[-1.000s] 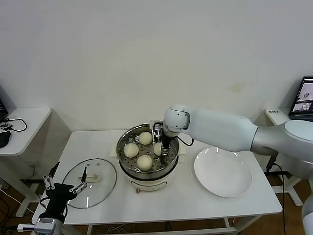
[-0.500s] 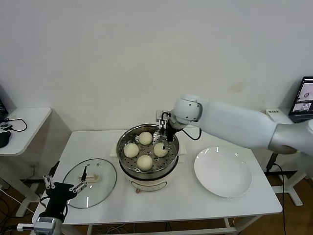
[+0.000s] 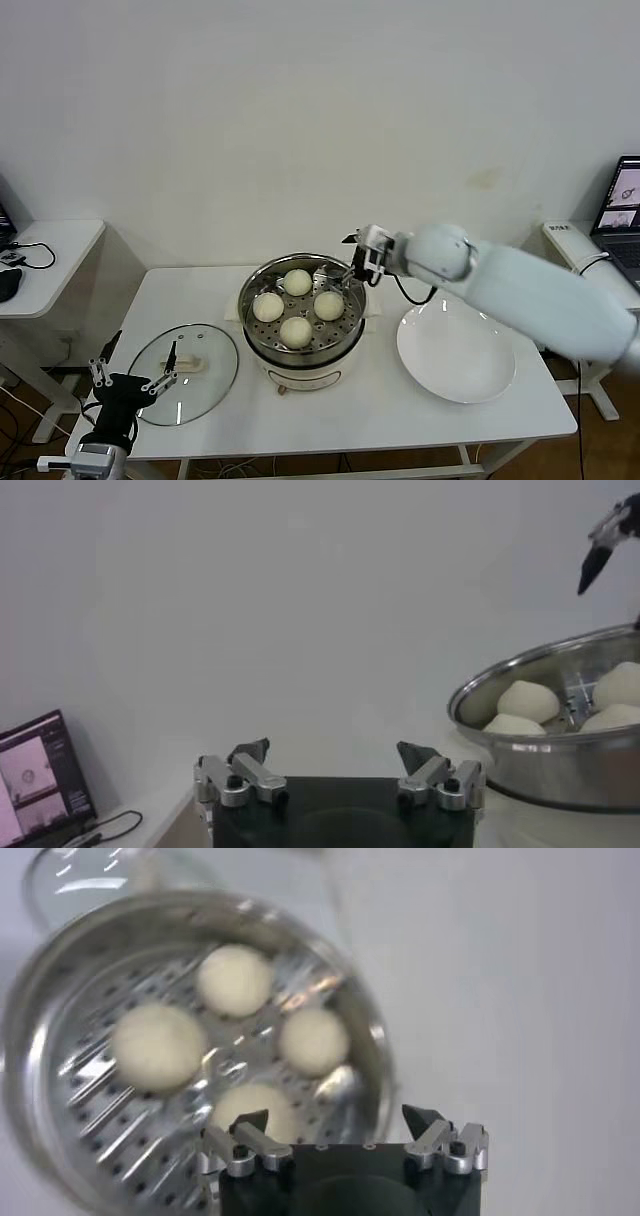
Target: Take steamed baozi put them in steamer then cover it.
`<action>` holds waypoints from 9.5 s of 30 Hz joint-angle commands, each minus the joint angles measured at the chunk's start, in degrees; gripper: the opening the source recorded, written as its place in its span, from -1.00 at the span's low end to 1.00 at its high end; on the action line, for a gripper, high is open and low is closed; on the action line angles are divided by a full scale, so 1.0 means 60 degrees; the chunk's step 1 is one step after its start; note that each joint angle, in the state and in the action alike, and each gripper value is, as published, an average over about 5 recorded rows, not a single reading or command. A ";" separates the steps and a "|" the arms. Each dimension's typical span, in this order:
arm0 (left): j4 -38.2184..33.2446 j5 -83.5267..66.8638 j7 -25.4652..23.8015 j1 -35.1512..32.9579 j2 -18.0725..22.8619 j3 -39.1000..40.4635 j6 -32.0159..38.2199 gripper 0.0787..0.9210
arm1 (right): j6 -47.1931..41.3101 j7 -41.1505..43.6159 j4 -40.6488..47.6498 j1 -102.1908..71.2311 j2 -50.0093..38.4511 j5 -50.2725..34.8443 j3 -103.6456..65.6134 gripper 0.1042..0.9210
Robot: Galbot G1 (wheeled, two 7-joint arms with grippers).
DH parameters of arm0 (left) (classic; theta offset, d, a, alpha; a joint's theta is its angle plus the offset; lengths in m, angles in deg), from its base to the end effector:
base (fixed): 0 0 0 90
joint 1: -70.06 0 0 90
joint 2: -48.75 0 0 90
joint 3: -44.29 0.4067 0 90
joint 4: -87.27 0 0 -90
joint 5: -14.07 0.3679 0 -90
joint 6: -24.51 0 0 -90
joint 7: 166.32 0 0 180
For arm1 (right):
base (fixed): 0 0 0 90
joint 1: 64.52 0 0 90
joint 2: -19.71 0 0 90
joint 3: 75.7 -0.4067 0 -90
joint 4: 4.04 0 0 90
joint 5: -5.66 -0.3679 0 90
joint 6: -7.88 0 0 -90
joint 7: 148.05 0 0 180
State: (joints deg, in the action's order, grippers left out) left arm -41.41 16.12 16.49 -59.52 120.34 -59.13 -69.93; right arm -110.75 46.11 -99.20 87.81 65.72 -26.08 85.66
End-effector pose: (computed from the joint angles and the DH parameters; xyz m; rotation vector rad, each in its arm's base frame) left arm 0.1219 0.1191 -0.2910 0.0670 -3.0259 -0.6645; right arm 0.5060 -0.0097 -0.1331 1.1646 -2.4074 1.0873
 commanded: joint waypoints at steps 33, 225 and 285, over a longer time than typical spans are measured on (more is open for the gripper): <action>0.4595 1.2423 0.1142 0.0811 -0.0842 0.0331 0.2034 0.77 | 0.6169 0.0119 -0.3228 -1.6251 0.6406 0.2680 -1.6152 0.76; 0.5039 1.5102 -0.3565 0.7519 0.3056 0.6332 -0.3277 -0.87 | 0.6475 0.0250 -0.1508 -1.5437 0.6915 0.6381 -1.3726 0.76; 0.1414 -0.2140 0.1532 -0.2406 0.1258 0.1354 0.3699 0.77 | 0.7144 -0.0426 -0.2602 -1.7842 0.5162 0.4683 -1.3099 0.76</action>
State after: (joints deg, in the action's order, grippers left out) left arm -36.59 17.48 23.17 -66.77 127.60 -47.27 -56.00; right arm -68.95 44.37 -113.17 -15.50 99.05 4.02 5.95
